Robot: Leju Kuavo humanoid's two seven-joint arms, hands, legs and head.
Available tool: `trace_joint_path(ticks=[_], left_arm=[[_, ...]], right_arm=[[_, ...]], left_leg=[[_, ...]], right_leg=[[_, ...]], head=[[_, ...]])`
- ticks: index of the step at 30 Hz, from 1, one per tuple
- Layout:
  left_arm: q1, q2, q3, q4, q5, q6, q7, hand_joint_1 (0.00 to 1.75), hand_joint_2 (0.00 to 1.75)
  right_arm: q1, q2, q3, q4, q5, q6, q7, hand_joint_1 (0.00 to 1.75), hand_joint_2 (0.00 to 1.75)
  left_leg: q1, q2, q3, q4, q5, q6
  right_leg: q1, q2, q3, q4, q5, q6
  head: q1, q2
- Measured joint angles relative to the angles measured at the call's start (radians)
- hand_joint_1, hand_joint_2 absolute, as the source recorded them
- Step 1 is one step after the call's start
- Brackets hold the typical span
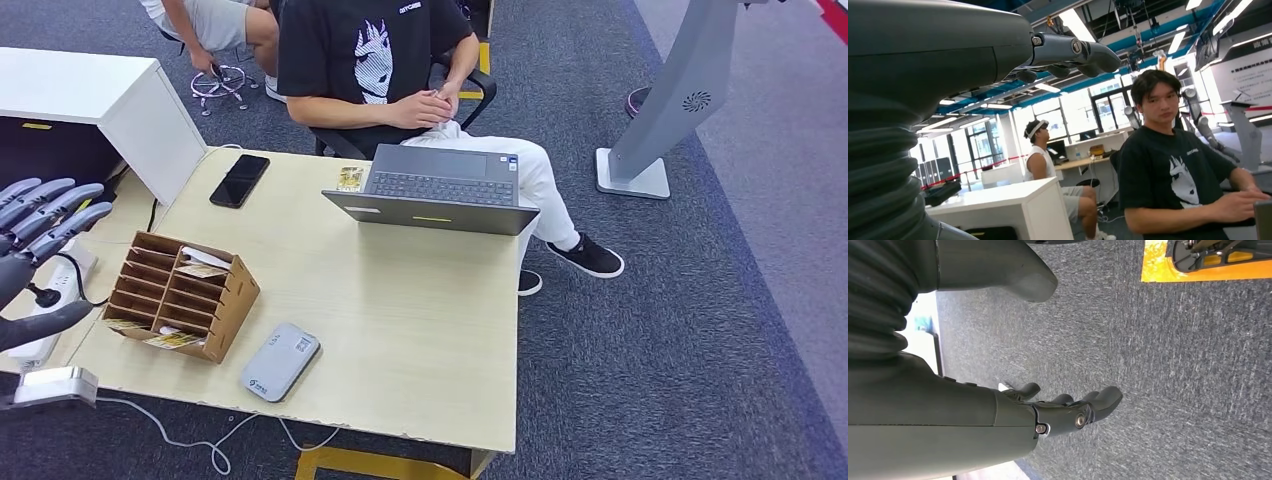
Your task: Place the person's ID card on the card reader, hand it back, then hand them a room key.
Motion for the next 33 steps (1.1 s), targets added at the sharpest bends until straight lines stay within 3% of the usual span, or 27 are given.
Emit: trace_joint_path(ticks=[8,13,20,27,33], left_arm=[[0.128,-0.028,0.052,0.006,-0.077,0.016,0.03,0.0,1.75],[0.132,-0.1,0.024,0.071,-0.151,0.108,0.018,0.0,1.75],[0.098,-0.21,-0.03,0.22,-0.264,0.212,0.049,0.0,1.75],[0.061,-0.26,-0.047,0.302,-0.313,0.258,0.053,0.0,1.75],[-0.086,-0.332,-0.117,0.452,-0.411,0.347,0.043,0.0,1.75]], right_arm=[[0.0,0.0,-0.015,-0.003,0.021,0.0,0.004,0.0,1.75],[-0.001,0.0,-0.016,-0.004,0.051,0.001,0.005,0.0,1.75],[-0.003,0.0,-0.016,-0.004,0.074,0.001,0.002,0.0,1.75],[-0.004,0.0,-0.016,-0.005,0.088,0.002,-0.003,0.0,1.75],[-0.014,0.0,-0.016,-0.006,0.105,0.004,-0.01,0.0,1.75]], left_leg=[[0.0,-0.001,0.0,0.0,0.0,0.0],[0.0,-0.001,0.0,0.0,0.0,0.0],[0.0,-0.001,0.0,0.0,0.0,0.0],[0.0,-0.001,0.0,0.0,0.0,0.0],[0.0,-0.003,0.0,0.0,0.001,0.0]], right_leg=[[0.0,-0.001,0.0,0.0,0.0,0.0],[0.0,-0.002,0.0,0.0,0.0,0.0],[0.0,-0.002,0.0,0.0,0.0,0.0],[0.0,-0.002,0.0,0.0,0.0,0.0],[0.0,-0.005,0.001,-0.001,0.0,0.0]], head=[[0.0,0.0],[0.0,0.0],[0.0,0.0],[0.0,0.0],[0.0,0.0]])
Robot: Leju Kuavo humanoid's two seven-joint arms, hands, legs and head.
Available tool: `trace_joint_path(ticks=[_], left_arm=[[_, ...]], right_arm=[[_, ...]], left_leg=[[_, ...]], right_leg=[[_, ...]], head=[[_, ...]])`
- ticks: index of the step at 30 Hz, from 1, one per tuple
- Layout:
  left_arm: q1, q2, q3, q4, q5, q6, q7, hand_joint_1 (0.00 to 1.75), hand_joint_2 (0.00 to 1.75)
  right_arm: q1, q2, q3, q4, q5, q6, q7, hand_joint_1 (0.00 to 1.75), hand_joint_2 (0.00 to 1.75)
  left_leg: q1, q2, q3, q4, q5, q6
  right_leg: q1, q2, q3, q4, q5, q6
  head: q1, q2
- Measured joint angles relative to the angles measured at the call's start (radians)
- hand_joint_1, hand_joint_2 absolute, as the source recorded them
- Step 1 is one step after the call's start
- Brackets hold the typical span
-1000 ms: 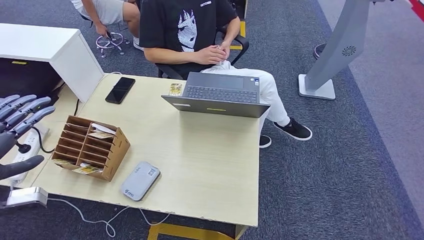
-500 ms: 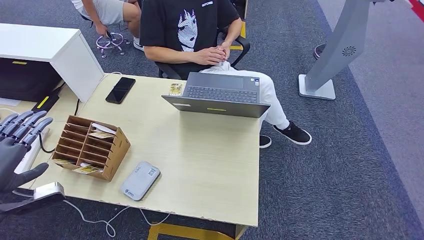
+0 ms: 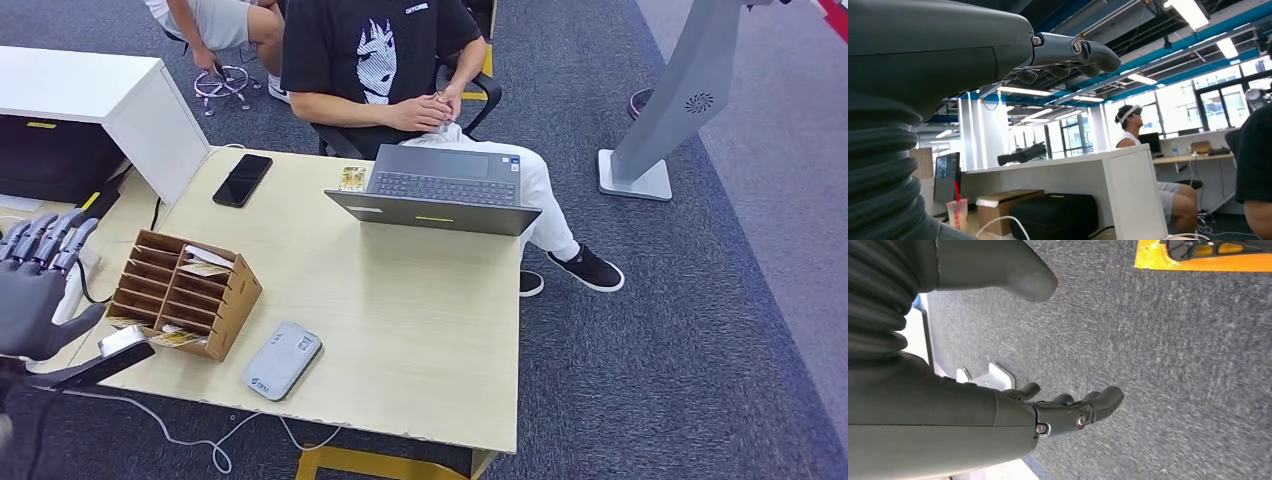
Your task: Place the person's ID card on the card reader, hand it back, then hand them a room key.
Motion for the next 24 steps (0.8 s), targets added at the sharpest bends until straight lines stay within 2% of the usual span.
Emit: trace_joint_path(ticks=[13,17,24], left_arm=[[-0.38,-0.136,-0.266,0.378,-0.1,0.031,0.014,0.0,1.75],[-0.426,-0.162,-0.3,0.434,-0.1,0.038,0.014,0.0,1.75],[-0.461,-0.189,-0.342,0.485,-0.096,0.048,0.014,0.0,1.75]], right_arm=[[-0.017,0.0,-0.011,0.0,0.012,0.01,-0.019,0.0,1.75],[-0.017,0.0,-0.016,0.0,0.012,0.01,-0.019,0.0,1.75],[-0.016,0.0,-0.026,0.0,0.012,0.01,-0.019,0.0,1.75]], left_leg=[[0.0,0.001,0.0,0.001,0.002,0.001],[0.0,0.002,0.0,0.001,0.002,0.001],[0.0,0.003,-0.001,0.001,0.002,0.001]], right_leg=[[0.0,0.002,-0.001,0.0,0.003,0.0],[0.0,0.003,-0.002,0.0,0.003,0.0],[0.0,0.003,-0.003,0.0,0.003,0.0]], head=[[0.0,0.0],[0.0,0.0],[0.0,0.0]])
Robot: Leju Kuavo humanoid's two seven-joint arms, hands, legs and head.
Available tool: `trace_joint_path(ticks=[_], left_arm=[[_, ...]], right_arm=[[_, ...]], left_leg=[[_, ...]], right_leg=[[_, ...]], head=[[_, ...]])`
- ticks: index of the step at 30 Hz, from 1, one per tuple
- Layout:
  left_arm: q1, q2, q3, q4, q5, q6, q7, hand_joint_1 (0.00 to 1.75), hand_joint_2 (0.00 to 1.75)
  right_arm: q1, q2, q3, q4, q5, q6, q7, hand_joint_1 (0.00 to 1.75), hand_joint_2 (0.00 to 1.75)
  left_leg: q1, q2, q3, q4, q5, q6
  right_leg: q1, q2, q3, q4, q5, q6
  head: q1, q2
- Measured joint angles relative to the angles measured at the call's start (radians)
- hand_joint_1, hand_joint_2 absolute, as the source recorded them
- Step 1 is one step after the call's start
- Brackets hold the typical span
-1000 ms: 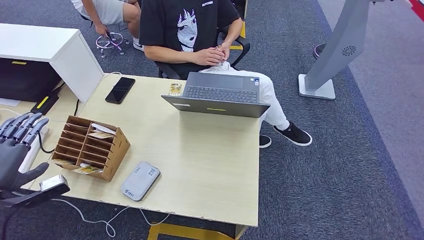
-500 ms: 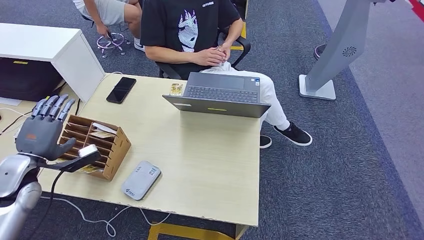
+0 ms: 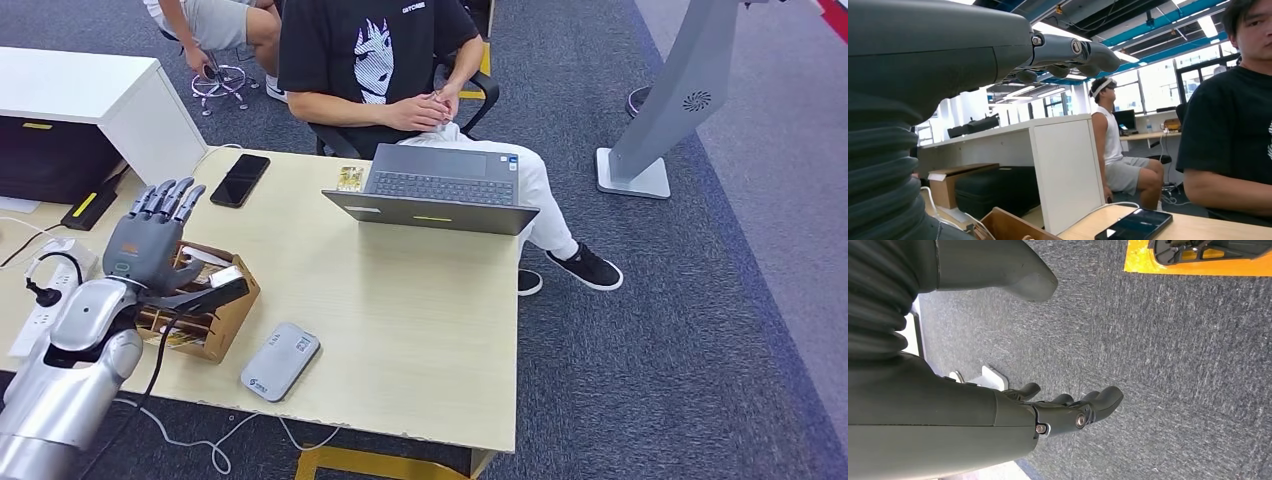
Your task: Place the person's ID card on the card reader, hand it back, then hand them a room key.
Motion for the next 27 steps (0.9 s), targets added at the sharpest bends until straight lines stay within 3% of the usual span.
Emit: trace_joint_path(ticks=[27], left_arm=[[-0.029,-0.014,-0.026,0.029,0.017,0.006,0.0,0.0,1.75]], right_arm=[[0.002,0.0,-0.017,0.0,-0.009,0.005,-0.003,0.0,1.75]], left_leg=[[0.0,0.0,0.0,0.0,0.0,0.0]], right_leg=[[0.0,0.0,0.0,0.0,0.0,0.0]], head=[[0.0,0.0]])
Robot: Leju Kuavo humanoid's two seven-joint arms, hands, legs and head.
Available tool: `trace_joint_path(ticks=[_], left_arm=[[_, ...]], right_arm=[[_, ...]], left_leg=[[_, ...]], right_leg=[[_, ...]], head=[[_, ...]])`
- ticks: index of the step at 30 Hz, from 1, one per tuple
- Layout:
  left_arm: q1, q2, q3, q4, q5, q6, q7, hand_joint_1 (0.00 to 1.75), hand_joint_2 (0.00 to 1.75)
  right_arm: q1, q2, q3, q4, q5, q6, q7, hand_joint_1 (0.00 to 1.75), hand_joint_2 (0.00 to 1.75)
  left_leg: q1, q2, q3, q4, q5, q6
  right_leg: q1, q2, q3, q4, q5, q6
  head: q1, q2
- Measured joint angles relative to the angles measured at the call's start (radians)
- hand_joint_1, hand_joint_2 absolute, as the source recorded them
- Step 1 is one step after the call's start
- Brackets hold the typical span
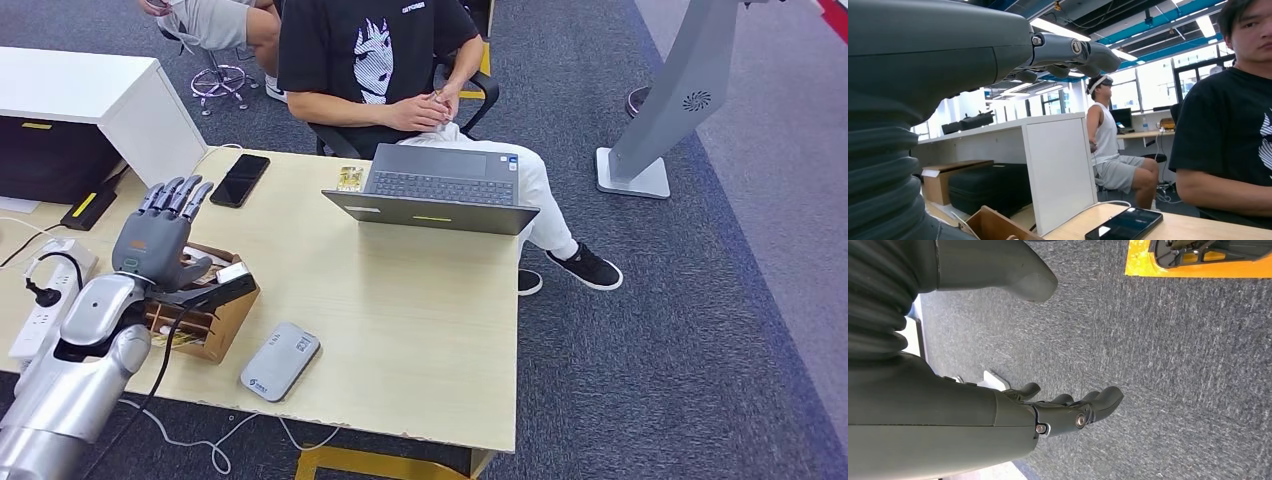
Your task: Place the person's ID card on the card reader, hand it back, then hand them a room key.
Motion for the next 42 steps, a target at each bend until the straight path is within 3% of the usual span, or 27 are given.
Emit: trace_joint_path(ticks=[15,24,27,34,42], left_arm=[[-0.016,-0.003,-0.001,0.0,0.0,0.021,0.0,0.0,1.75],[-0.14,0.01,-0.001,-0.037,0.024,0.026,-0.003,0.0,1.75],[-0.159,0.01,-0.009,-0.079,0.066,0.03,-0.041,0.0,1.75],[-0.146,-0.056,-0.096,-0.219,0.232,0.023,-0.156,0.0,1.75],[-0.146,-0.1,-0.162,-0.325,0.374,-0.04,-0.173,0.0,1.75]], right_arm=[[0.0,0.0,-0.005,0.0,-0.002,0.001,0.0,0.0,1.75],[0.003,0.0,-0.013,0.0,-0.002,0.002,0.004,0.0,1.75],[0.003,0.0,-0.016,0.0,0.004,0.003,0.005,0.0,1.75],[0.003,0.0,-0.017,0.0,0.017,0.015,0.003,0.0,1.75],[0.004,0.002,-0.024,0.0,0.027,0.016,-0.005,0.0,1.75]], left_leg=[[0.0,0.0,0.0,0.0,0.0,0.0],[0.0,0.0,0.0,0.0,0.0,0.0],[0.0,0.0,0.0,0.0,0.0,0.0],[0.0,-0.001,-0.001,0.001,0.0,0.0],[0.0,0.0,-0.001,0.001,0.0,0.0]], right_leg=[[0.0,0.0,0.0,0.0,0.0,0.0],[0.0,0.0,0.0,0.0,0.0,0.0],[0.0,0.0,0.0,0.0,0.0,0.0],[0.0,-0.001,0.0,0.0,0.0,0.0],[0.0,0.0,-0.001,0.0,0.0,0.0]], head=[[0.0,0.0],[0.0,0.0],[0.0,0.0],[0.0,0.0],[0.0,0.0]])
